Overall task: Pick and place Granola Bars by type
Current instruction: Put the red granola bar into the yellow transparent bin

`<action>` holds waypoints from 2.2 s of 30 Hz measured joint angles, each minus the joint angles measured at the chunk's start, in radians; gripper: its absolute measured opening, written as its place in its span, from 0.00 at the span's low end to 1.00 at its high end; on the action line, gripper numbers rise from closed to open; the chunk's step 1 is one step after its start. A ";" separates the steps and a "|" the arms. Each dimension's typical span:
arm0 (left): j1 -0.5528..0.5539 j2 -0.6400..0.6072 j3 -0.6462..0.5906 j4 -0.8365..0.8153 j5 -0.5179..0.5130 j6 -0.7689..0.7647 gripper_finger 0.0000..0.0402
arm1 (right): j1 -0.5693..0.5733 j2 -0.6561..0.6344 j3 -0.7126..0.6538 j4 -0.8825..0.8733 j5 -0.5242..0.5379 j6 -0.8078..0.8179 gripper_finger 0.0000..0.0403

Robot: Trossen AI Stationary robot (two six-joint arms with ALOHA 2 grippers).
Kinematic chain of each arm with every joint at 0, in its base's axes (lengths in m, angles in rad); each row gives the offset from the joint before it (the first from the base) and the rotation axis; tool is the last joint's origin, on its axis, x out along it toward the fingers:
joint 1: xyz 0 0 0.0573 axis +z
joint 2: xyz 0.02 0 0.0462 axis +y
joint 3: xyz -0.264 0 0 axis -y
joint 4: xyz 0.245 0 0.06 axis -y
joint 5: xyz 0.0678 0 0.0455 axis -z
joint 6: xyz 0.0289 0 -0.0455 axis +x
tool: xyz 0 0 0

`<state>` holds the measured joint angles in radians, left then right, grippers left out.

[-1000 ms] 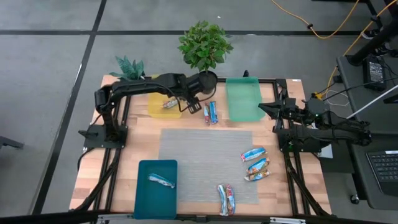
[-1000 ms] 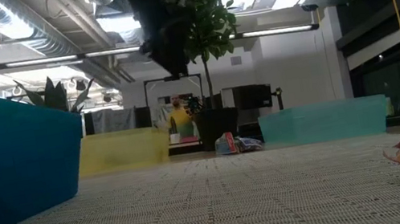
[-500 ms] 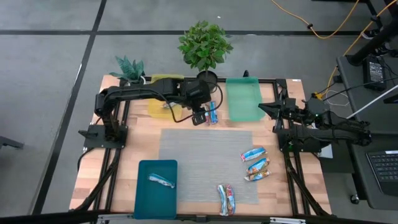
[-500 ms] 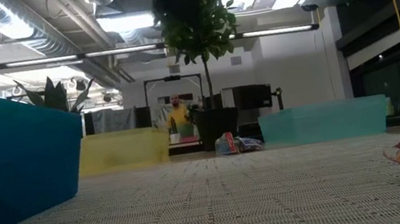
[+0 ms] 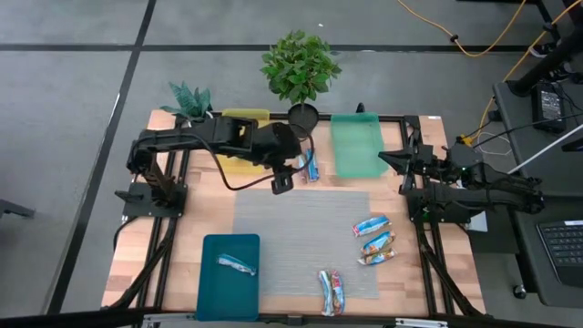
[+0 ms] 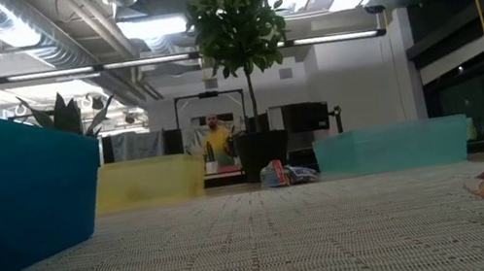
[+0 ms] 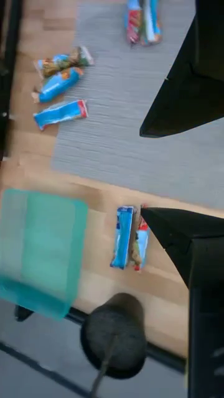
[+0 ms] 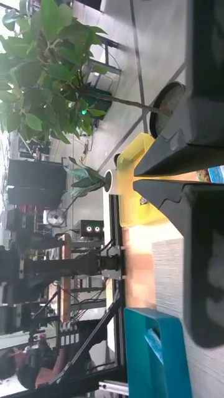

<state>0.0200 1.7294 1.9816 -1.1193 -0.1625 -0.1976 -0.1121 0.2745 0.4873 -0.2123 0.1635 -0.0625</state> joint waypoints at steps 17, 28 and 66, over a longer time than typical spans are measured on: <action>0.016 0.098 -0.133 0.137 -0.091 -0.325 0.47 | 0.000 0.000 0.000 -0.016 0.003 -0.051 0.06; 0.063 0.287 -0.148 0.175 -0.089 -0.350 0.47 | 0.000 0.000 0.000 -0.071 0.003 -0.052 0.06; 0.168 0.464 -0.147 0.281 0.090 -0.463 0.47 | 0.000 0.000 0.000 -0.116 0.002 -0.051 0.06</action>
<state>0.1883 2.1930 1.8343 -0.8382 -0.0720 -0.6605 -0.1122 0.2749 0.4873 -0.3283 0.1650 -0.1135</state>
